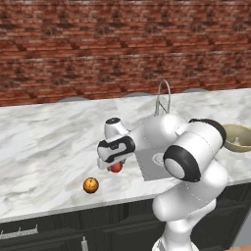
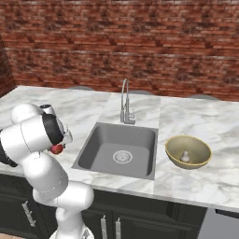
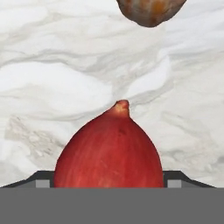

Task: There is a mixed pile of frozen fruits and vegetables on the counter. Locate all the frozen vegetables and place the items in a bowl on the counter. Take all the frozen fruits and defrost them in a running sink.

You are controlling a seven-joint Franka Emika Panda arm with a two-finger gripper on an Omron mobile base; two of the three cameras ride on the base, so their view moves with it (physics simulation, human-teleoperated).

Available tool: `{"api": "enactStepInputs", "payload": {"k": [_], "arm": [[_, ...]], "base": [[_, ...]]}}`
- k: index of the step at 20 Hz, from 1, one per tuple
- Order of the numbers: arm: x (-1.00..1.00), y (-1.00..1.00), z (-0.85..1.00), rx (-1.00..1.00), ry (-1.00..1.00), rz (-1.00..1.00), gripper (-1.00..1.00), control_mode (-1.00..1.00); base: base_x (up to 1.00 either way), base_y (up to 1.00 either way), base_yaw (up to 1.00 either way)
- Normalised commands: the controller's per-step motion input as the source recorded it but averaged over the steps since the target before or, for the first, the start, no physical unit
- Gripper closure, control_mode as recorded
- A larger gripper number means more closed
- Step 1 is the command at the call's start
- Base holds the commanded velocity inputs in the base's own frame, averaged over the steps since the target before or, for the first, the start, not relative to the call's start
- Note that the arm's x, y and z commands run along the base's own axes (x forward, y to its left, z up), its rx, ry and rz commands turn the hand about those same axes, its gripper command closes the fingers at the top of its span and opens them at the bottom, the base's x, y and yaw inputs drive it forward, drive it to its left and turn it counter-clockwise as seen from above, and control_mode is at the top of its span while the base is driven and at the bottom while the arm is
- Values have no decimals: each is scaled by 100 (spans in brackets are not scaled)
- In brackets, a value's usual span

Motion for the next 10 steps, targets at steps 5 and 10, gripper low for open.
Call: {"api": "enactStepInputs", "payload": {"k": [5, 10], "arm": [[-16, -31, 21, 0, 0, 0, 100, -100], [-32, -66, 68, 1, -2, 0, 100, -100]], "base": [[0, 0, 0], [0, 0, 0]]}}
